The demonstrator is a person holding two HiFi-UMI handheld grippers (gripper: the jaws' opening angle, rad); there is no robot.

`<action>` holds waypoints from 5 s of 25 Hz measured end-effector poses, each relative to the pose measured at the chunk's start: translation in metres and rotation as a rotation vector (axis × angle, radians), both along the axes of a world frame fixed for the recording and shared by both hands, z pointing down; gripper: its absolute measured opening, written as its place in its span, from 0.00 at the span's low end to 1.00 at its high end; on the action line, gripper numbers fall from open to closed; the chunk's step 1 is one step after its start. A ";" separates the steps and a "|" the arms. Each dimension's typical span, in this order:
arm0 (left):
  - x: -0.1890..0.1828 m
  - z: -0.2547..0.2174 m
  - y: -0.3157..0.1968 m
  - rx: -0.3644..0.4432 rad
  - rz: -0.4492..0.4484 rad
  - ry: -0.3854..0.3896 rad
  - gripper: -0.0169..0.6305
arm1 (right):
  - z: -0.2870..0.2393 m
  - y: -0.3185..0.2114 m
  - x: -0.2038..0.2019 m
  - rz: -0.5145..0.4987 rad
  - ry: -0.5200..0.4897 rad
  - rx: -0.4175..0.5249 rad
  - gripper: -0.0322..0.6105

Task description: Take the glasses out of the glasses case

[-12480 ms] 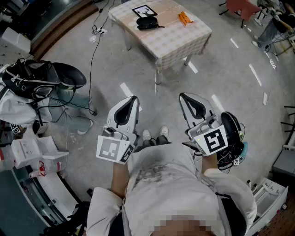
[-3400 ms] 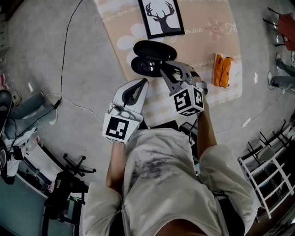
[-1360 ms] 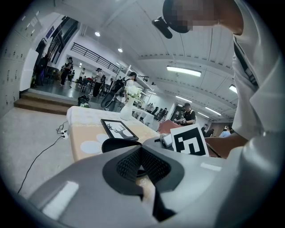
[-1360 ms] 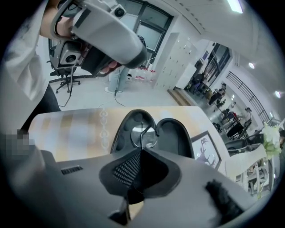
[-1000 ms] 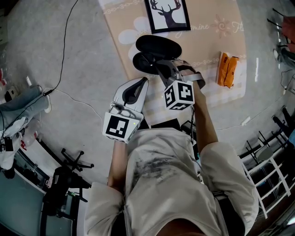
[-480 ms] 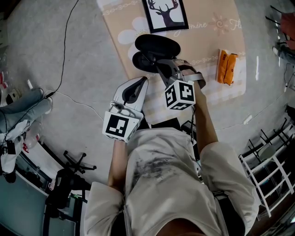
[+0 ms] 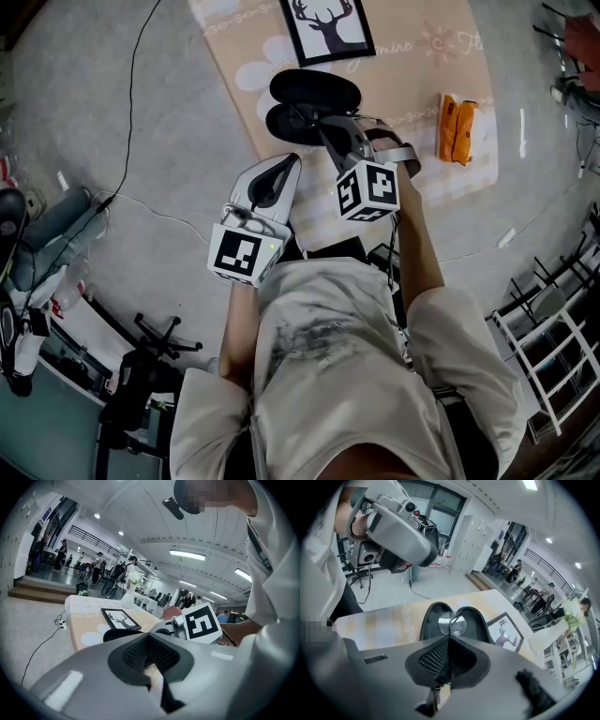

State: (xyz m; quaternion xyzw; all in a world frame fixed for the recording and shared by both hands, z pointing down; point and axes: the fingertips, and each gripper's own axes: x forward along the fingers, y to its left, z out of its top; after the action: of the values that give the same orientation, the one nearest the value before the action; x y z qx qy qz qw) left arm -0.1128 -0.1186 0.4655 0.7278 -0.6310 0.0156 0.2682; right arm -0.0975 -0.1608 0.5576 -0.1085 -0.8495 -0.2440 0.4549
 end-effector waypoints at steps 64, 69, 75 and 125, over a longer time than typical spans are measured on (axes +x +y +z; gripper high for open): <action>0.116 0.036 0.003 -0.050 0.425 -0.017 0.04 | 0.034 0.032 0.138 0.367 0.093 -0.032 0.08; 0.117 0.038 0.005 -0.053 0.432 -0.015 0.04 | 0.037 0.033 0.139 0.374 0.091 -0.038 0.08; 0.118 0.039 0.006 -0.055 0.439 -0.015 0.04 | 0.040 0.036 0.141 0.378 0.094 -0.049 0.08; 0.133 -0.052 0.014 0.161 0.564 -0.113 0.04 | -0.139 0.046 0.224 0.984 -0.701 -0.317 0.08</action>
State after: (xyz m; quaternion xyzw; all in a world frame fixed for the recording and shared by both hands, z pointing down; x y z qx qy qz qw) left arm 0.0203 -0.1045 0.4139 0.8913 -0.4170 0.0800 0.1593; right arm 0.1262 -0.1149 0.4191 0.3160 -0.9246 0.1021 0.1866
